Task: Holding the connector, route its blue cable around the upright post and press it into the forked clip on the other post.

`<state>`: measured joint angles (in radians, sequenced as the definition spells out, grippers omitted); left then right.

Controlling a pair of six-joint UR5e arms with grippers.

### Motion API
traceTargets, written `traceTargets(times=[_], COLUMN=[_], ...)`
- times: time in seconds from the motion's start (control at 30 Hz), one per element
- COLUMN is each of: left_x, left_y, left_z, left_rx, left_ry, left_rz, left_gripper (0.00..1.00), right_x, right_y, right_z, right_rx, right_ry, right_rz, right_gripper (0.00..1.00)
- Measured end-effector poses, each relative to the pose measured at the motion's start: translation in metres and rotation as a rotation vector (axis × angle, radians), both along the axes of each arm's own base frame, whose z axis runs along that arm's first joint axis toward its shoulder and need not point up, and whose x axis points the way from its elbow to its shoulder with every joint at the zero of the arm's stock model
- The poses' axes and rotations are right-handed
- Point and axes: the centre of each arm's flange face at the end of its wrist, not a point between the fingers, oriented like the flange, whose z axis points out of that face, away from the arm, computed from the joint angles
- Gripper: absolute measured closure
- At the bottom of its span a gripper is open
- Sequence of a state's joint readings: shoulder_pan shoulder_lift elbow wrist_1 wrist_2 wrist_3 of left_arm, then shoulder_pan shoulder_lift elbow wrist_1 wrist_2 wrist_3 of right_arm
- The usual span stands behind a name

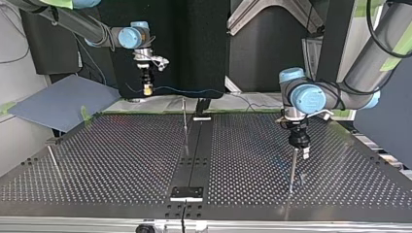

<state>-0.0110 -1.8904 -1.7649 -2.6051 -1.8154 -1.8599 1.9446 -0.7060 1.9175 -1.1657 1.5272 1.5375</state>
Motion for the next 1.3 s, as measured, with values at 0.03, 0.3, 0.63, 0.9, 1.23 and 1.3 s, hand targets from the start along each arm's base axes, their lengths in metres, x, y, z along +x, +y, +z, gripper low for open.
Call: traceTargets(times=[0.03, 0.3, 0.63, 0.9, 1.23, 1.3], left_x=[0.0, -0.003, -0.017, -0.044, -0.089, -0.099], left_y=[0.0, -0.001, -0.018, -0.009, 0.002, 0.003], left_z=[0.0, -0.002, -0.002, 0.002, 0.004, 0.004], left_rx=[0.0, 0.006, -0.051, -0.108, -0.059, -0.04], left_ry=[0.001, 0.017, 0.071, 0.092, 0.171, 0.191], left_rz=[0.0, 0.013, -0.04, 0.018, 0.106, 0.12], left_gripper=[0.0, 0.0, 0.0, 0.0, 0.0, 0.0], right_x=[-0.001, -0.008, -0.01, -0.011, -0.013, -0.013], right_y=[-0.001, -0.005, -0.006, -0.006, -0.007, -0.007], right_z=[-0.001, -0.001, -0.002, -0.003, -0.003, -0.003], right_rx=[0.0, -0.004, 0.006, 0.014, 0.018, 0.018], right_ry=[0.0, -0.004, -0.01, -0.008, -0.008, -0.008], right_rz=[-0.002, -0.014, -0.011, -0.013, -0.016, -0.017], right_gripper=[0.93, 0.93, 0.93, 0.93, 0.93, 0.93])
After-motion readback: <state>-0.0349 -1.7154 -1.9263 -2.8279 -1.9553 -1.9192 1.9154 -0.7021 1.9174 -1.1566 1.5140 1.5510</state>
